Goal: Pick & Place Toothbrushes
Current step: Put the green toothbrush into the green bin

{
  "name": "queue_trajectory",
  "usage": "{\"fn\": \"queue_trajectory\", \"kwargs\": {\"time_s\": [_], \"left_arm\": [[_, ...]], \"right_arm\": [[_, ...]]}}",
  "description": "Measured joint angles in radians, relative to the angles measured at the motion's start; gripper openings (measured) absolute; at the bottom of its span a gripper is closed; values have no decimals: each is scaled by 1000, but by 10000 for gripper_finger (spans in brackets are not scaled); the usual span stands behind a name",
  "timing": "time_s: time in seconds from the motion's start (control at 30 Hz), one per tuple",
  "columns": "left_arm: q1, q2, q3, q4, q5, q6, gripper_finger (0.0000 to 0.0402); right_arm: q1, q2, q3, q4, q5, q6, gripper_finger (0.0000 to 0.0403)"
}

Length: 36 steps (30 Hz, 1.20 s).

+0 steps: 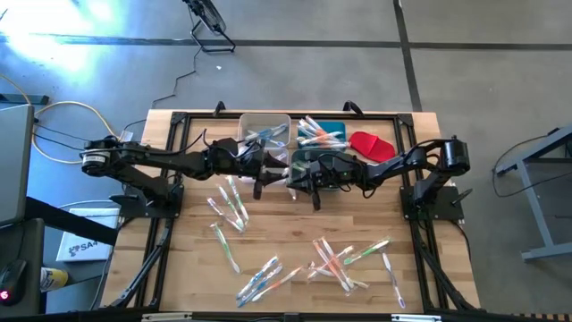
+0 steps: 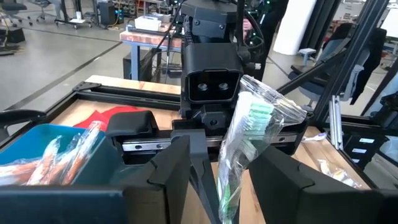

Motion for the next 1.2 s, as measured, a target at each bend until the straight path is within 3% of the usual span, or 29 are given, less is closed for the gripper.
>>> {"fn": "queue_trajectory", "kwargs": {"time_s": [0.47,0.63,0.93,1.2], "left_arm": [[1,-5,0,-13,0,21,152],[1,-63,0,-90,-2,31,152],[1,-154,0,-235,-4,61,152],[1,-154,0,-240,-4,61,152]], "right_arm": [[-5,-20,0,-23,40,-6,21],[-8,-82,-1,-173,128,-28,21],[-26,-253,-1,-480,390,-102,20],[-105,-352,12,-771,444,-46,20]]}}
